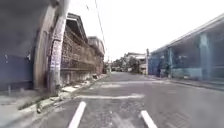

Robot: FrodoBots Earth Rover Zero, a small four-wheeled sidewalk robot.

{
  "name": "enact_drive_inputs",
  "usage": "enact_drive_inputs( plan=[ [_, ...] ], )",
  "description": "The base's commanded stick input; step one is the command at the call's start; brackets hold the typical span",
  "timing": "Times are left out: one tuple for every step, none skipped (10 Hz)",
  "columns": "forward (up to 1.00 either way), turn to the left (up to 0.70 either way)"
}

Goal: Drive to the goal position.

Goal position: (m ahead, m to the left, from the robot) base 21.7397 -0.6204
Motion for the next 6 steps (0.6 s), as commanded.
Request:
enact_drive_inputs(
  plan=[
    [0.85, 0.0],
    [0.85, 0.0],
    [0.85, 0.0],
    [0.85, 0.0],
    [0.85, 0.0],
    [0.85, 0.0]
  ],
)
